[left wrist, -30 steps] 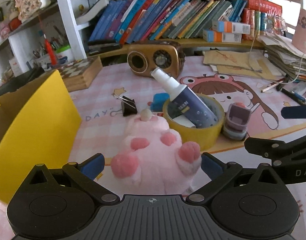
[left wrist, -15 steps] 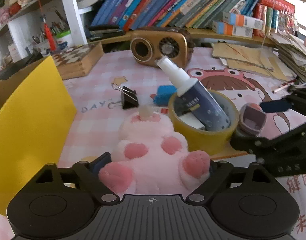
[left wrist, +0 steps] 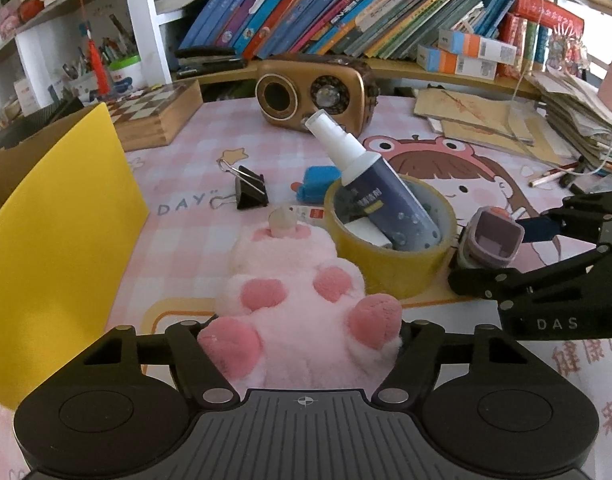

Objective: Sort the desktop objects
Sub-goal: 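Lift the toy car with the right gripper while the left gripper lifts the plush pig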

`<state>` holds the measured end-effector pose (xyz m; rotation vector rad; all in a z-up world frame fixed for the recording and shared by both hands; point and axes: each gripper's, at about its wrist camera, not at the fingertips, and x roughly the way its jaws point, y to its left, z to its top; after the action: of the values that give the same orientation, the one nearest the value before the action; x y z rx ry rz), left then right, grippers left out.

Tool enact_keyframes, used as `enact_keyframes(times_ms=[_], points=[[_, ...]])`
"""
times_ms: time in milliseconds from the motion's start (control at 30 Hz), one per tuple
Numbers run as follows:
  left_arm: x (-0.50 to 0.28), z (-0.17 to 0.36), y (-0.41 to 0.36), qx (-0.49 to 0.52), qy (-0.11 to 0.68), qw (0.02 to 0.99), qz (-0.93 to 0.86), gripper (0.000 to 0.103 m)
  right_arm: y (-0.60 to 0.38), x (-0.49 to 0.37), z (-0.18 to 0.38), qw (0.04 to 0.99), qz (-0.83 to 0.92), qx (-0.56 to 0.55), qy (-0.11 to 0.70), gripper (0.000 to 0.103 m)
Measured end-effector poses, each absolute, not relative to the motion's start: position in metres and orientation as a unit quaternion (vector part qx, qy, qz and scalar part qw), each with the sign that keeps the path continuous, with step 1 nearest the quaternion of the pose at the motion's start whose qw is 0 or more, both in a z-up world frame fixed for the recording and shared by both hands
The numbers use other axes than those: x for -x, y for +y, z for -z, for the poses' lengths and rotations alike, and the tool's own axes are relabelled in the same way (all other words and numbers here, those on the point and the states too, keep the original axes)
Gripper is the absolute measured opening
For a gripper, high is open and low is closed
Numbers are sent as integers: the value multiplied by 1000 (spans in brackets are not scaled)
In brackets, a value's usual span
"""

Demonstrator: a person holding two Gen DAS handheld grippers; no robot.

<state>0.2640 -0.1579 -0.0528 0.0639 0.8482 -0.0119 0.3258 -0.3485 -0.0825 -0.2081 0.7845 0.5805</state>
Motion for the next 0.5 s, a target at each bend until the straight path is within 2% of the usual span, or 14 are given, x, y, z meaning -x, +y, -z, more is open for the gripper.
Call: enact_keyframes(times_ms=[500], points=[[-212,19,-144,28,380,924,20,71,-356,-275,52,903,-219,74,363,62]])
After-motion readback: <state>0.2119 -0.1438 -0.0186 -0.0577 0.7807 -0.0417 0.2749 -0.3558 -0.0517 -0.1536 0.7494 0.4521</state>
